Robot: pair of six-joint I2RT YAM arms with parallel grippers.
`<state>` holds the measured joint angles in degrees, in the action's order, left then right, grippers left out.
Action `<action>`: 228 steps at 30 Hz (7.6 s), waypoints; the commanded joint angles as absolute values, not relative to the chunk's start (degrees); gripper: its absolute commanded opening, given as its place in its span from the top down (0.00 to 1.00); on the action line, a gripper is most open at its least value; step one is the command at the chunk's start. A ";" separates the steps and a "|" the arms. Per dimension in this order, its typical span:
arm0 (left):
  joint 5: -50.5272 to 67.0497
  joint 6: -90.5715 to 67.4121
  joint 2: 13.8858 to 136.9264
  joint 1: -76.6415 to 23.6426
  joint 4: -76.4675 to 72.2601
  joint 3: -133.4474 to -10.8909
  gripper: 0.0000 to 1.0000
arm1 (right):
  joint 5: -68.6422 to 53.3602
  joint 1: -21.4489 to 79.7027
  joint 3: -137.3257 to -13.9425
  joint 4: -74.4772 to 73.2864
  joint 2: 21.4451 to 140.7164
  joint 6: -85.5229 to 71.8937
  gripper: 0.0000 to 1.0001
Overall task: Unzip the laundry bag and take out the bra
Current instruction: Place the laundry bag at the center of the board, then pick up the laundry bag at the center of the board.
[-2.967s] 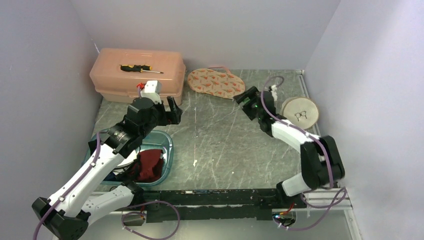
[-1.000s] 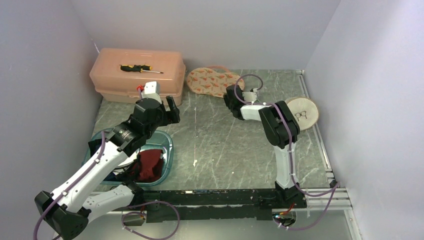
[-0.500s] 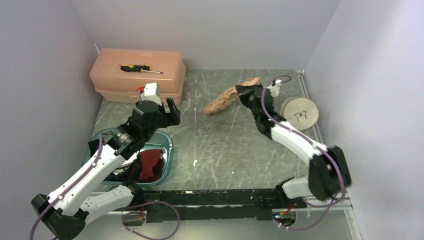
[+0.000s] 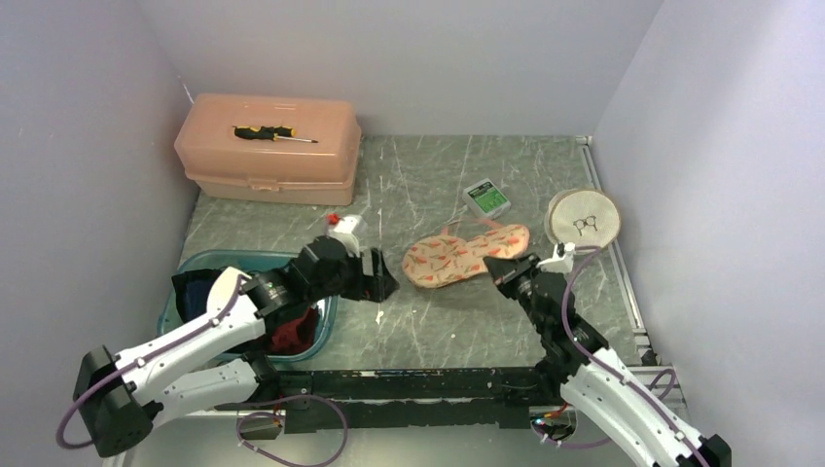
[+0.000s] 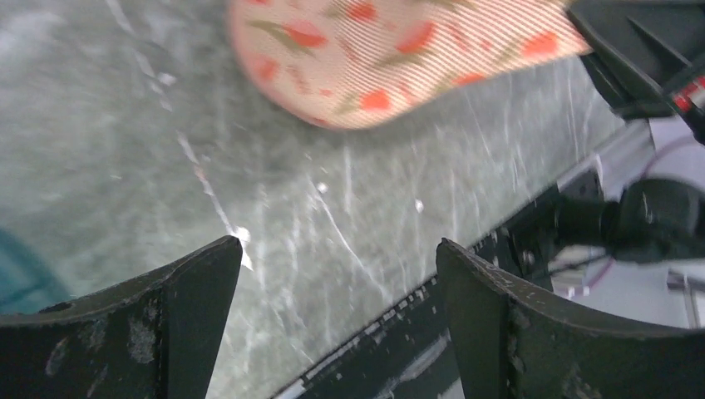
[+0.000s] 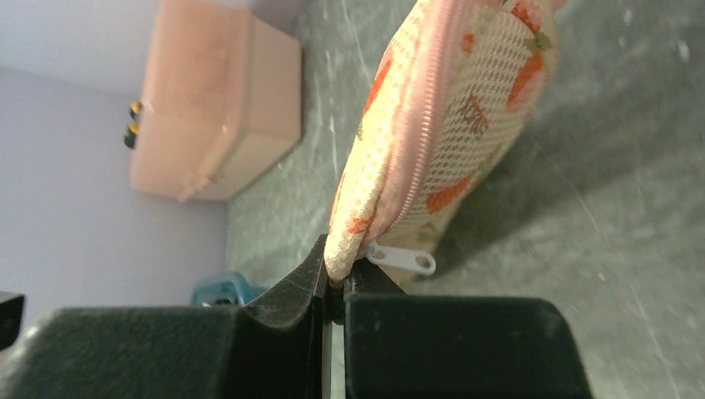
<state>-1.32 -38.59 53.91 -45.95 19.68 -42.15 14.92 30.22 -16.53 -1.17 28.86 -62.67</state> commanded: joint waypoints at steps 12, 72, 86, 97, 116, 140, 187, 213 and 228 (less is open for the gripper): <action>-10.11 -46.46 66.00 -60.98 10.98 -42.85 0.06 | 12.57 36.04 -10.50 -9.96 26.62 -62.08 0.40; 4.90 -68.27 82.34 -56.98 -23.50 -33.97 0.06 | -6.76 20.83 0.81 12.89 35.30 -70.35 0.45; -3.55 -93.57 77.49 -57.04 -22.92 -27.40 0.06 | -9.19 21.18 -1.43 12.74 31.02 -80.55 0.80; -14.33 -55.46 73.34 -57.34 12.75 -43.92 0.07 | -12.12 20.91 -4.06 8.04 33.86 -74.41 0.79; -35.96 -5.85 89.39 -77.93 30.12 -62.33 0.06 | -20.78 12.73 -9.40 0.48 33.48 -65.07 0.77; -24.64 -42.78 73.22 -74.49 7.54 -51.97 0.06 | -20.89 12.22 -9.49 -0.26 31.25 -60.07 0.66; -14.33 -114.51 97.82 -58.25 -40.21 -31.04 0.33 | -20.19 18.04 -1.71 4.27 23.20 -65.96 0.77; -15.93 -96.72 83.64 -55.46 -12.00 -42.32 0.97 | -10.48 18.07 -19.53 -20.40 18.11 -42.66 0.00; -25.20 -89.21 75.58 -52.47 16.00 -56.75 0.97 | -25.63 18.24 -16.56 -0.59 18.11 -39.90 0.14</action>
